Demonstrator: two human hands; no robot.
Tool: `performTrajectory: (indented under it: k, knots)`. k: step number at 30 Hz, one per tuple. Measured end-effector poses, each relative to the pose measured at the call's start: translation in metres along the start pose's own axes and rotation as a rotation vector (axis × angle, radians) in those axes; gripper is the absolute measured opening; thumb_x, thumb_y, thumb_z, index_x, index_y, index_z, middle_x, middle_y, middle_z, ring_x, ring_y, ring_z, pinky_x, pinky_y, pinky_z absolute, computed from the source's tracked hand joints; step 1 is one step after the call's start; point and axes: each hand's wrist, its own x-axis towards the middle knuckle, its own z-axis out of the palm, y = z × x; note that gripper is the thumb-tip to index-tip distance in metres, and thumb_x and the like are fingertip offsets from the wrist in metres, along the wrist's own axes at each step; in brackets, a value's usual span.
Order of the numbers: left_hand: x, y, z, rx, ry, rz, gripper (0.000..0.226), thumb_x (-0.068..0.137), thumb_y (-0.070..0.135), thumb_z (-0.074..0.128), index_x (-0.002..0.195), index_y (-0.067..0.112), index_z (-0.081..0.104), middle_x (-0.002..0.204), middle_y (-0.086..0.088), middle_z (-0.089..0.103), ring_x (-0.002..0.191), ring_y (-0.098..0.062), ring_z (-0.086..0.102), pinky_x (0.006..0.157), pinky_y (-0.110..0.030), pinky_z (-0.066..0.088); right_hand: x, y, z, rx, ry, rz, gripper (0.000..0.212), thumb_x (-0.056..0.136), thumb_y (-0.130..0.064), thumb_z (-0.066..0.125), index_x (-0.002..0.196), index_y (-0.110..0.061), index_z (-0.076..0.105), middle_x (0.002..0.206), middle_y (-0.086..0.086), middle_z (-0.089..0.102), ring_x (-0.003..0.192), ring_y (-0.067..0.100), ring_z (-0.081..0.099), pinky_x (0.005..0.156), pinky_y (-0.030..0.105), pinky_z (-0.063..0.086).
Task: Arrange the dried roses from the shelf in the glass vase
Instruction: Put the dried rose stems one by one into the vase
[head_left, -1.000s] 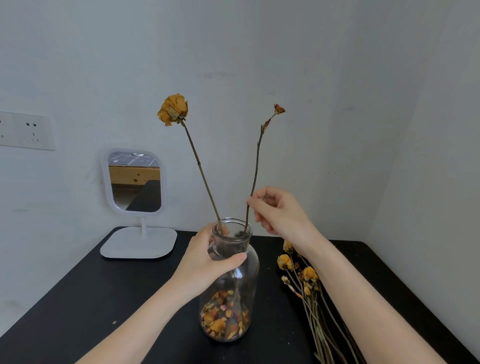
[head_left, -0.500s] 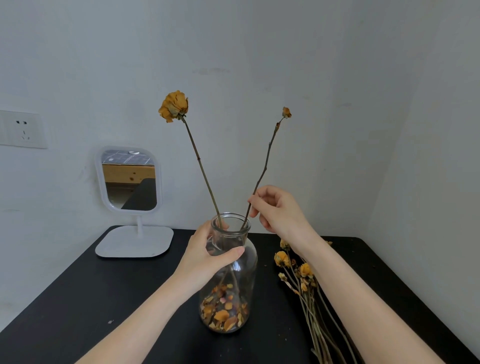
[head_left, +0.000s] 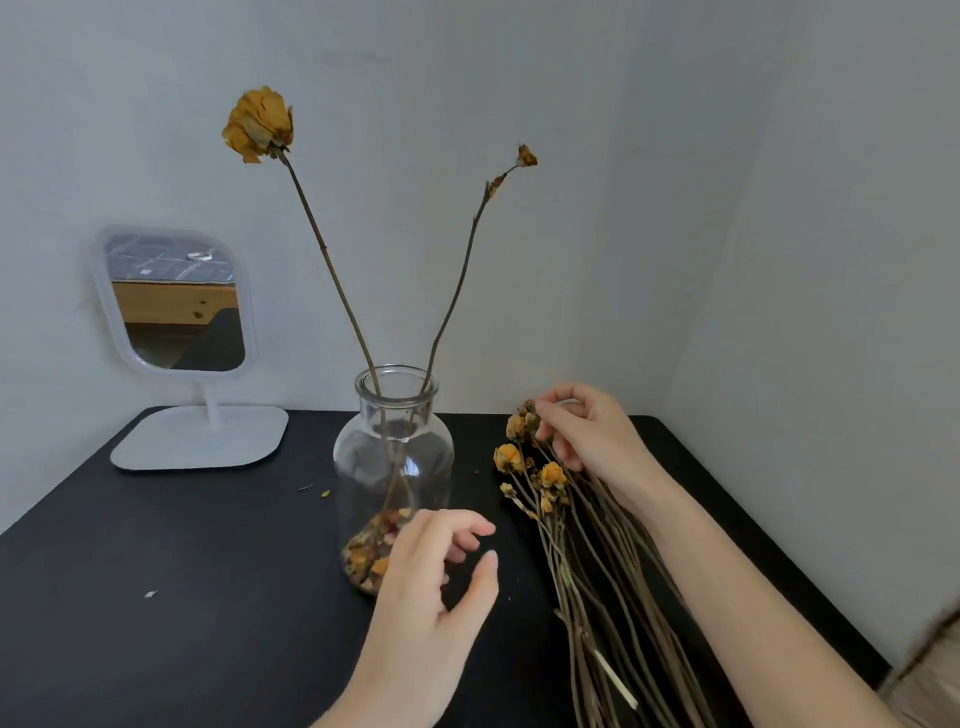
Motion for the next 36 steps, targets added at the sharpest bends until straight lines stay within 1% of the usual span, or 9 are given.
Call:
performTrajectory:
  k: [2, 5, 13, 22, 24, 26, 29, 33, 36]
  knots:
    - [0.01, -0.007, 0.021, 0.057, -0.175, -0.08, 0.014, 0.086, 0.025, 0.059, 0.091, 0.037, 0.056, 0.081, 0.01, 0.05, 0.076, 0.0, 0.047, 0.068, -0.011, 0.038, -0.006, 0.021, -0.017, -0.091, 0.025, 0.047, 0.012, 0.092, -0.019, 0.054, 0.101, -0.012, 0.059, 0.073, 0.003, 0.064, 0.046, 0.006, 0.049, 0.04, 0.016, 0.037]
    - [0.033, -0.021, 0.05, 0.151, -0.267, -0.214, 0.002, 0.089, 0.03, 0.056, 0.088, 0.031, 0.058, 0.073, 0.009, 0.051, 0.063, -0.003, 0.045, 0.061, -0.016, 0.038, -0.015, 0.048, -0.038, -0.255, 0.025, 0.121, 0.009, 0.092, -0.02, 0.053, 0.097, -0.016, 0.059, 0.073, 0.001, 0.066, 0.048, 0.006, 0.05, 0.041, 0.014, 0.038]
    - [0.071, -0.041, 0.097, 0.278, -0.238, -0.523, 0.032, 0.079, 0.053, 0.062, 0.069, 0.022, 0.059, 0.073, 0.005, 0.06, 0.075, -0.016, 0.061, 0.067, -0.029, 0.048, -0.021, 0.086, -0.051, -0.595, -0.088, 0.157, 0.008, 0.09, -0.025, 0.058, 0.096, -0.02, 0.058, 0.069, -0.005, 0.064, 0.065, 0.003, 0.059, 0.07, 0.021, 0.047]
    - [0.074, -0.043, 0.106, 0.268, -0.276, -0.685, 0.04, 0.07, 0.043, 0.072, 0.048, 0.014, 0.055, 0.047, 0.004, 0.05, 0.051, -0.015, 0.053, 0.054, -0.025, 0.042, -0.017, 0.09, -0.041, -0.641, -0.125, 0.148, 0.009, 0.087, -0.031, 0.062, 0.089, -0.022, 0.062, 0.065, -0.005, 0.064, 0.066, 0.007, 0.062, 0.066, 0.022, 0.049]
    - [0.074, -0.044, 0.106, 0.21, -0.266, -0.713, 0.035, 0.07, 0.037, 0.074, 0.053, 0.01, 0.062, 0.051, 0.001, 0.054, 0.053, -0.014, 0.054, 0.058, -0.028, 0.045, -0.017, 0.091, -0.038, -0.625, -0.138, 0.158, 0.013, 0.087, -0.031, 0.061, 0.09, -0.019, 0.065, 0.061, -0.005, 0.063, 0.063, 0.006, 0.061, 0.064, 0.019, 0.046]
    - [0.073, -0.045, 0.106, 0.159, -0.25, -0.727, 0.031, 0.072, 0.034, 0.075, 0.069, 0.004, 0.071, 0.065, -0.004, 0.065, 0.061, -0.014, 0.058, 0.065, -0.031, 0.05, -0.017, 0.092, -0.035, -0.607, -0.155, 0.166, 0.017, 0.088, -0.031, 0.059, 0.089, -0.016, 0.068, 0.056, -0.006, 0.061, 0.061, 0.003, 0.06, 0.071, 0.02, 0.045]
    - [0.072, -0.046, 0.105, 0.091, -0.222, -0.73, 0.027, 0.073, 0.033, 0.076, 0.072, 0.006, 0.073, 0.076, -0.004, 0.068, 0.069, -0.011, 0.058, 0.07, -0.032, 0.05, -0.015, 0.092, -0.03, -0.597, -0.195, 0.183, 0.021, 0.09, -0.032, 0.057, 0.078, -0.018, 0.068, 0.052, -0.006, 0.06, 0.054, -0.002, 0.056, 0.082, 0.024, 0.044]
    - [0.072, -0.045, 0.099, 0.038, -0.211, -0.713, 0.022, 0.078, 0.031, 0.072, 0.077, 0.01, 0.075, 0.081, 0.0, 0.066, 0.071, -0.007, 0.054, 0.071, -0.028, 0.042, -0.012, 0.09, -0.02, -0.591, -0.222, 0.212, 0.024, 0.091, -0.032, 0.055, 0.076, -0.018, 0.066, 0.05, -0.005, 0.059, 0.034, -0.012, 0.047, 0.07, 0.021, 0.042]
    - [0.068, -0.045, 0.092, 0.015, -0.196, -0.688, 0.02, 0.082, 0.029, 0.068, 0.082, 0.01, 0.075, 0.083, 0.004, 0.063, 0.076, -0.005, 0.052, 0.073, -0.026, 0.04, -0.008, 0.09, -0.013, -0.626, -0.201, 0.208, 0.029, 0.09, -0.036, 0.055, 0.069, -0.019, 0.065, 0.049, -0.005, 0.058, 0.043, -0.002, 0.051, 0.079, 0.027, 0.047]
